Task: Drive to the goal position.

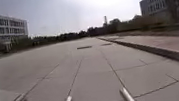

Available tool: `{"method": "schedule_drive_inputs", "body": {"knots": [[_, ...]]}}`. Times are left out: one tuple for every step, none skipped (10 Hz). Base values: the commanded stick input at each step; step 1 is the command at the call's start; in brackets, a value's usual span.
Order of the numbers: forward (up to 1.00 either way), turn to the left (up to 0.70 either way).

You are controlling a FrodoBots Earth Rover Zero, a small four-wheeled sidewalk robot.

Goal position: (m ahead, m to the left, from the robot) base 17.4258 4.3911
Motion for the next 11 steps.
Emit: {"method": "schedule_drive_inputs", "body": {"knots": [[0.85, 0.01], [0.85, 0.01], [0.85, 0.01], [0.85, 0.01], [0.85, 0.01], [0.85, 0.01], [0.85, 0.01], [0.85, 0.01], [0.85, 0.01], [0.85, 0.01], [0.85, 0.01]]}}
